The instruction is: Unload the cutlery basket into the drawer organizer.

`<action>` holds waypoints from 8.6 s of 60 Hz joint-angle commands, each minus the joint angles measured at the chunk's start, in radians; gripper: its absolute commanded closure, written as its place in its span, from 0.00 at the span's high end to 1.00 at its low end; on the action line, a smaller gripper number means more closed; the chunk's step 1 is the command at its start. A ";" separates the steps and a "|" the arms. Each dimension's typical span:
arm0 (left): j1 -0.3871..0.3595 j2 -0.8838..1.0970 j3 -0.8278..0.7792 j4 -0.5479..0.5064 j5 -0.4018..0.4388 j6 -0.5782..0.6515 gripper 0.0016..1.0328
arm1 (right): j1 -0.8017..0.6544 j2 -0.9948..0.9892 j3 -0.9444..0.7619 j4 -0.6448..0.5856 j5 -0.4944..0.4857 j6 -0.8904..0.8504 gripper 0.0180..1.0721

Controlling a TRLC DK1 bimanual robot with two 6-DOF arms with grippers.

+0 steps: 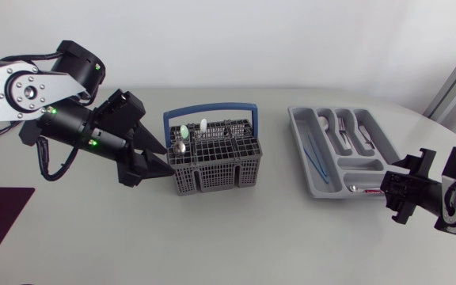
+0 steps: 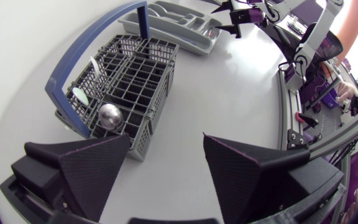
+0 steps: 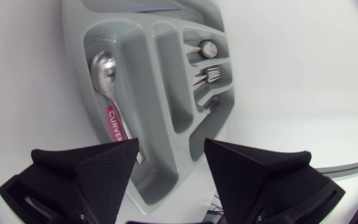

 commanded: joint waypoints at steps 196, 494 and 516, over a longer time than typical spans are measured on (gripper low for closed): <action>0.088 0.013 -0.404 0.639 0.002 0.163 0.94 | 1.082 0.325 0.931 -0.772 -0.171 1.763 0.82; 0.087 -0.053 -0.249 0.439 0.078 0.003 0.94 | 0.537 -0.334 0.146 -0.556 0.356 1.252 0.73; 0.067 0.056 -0.178 0.531 0.067 -0.155 0.73 | 0.873 -0.218 0.288 -0.505 0.283 1.436 0.15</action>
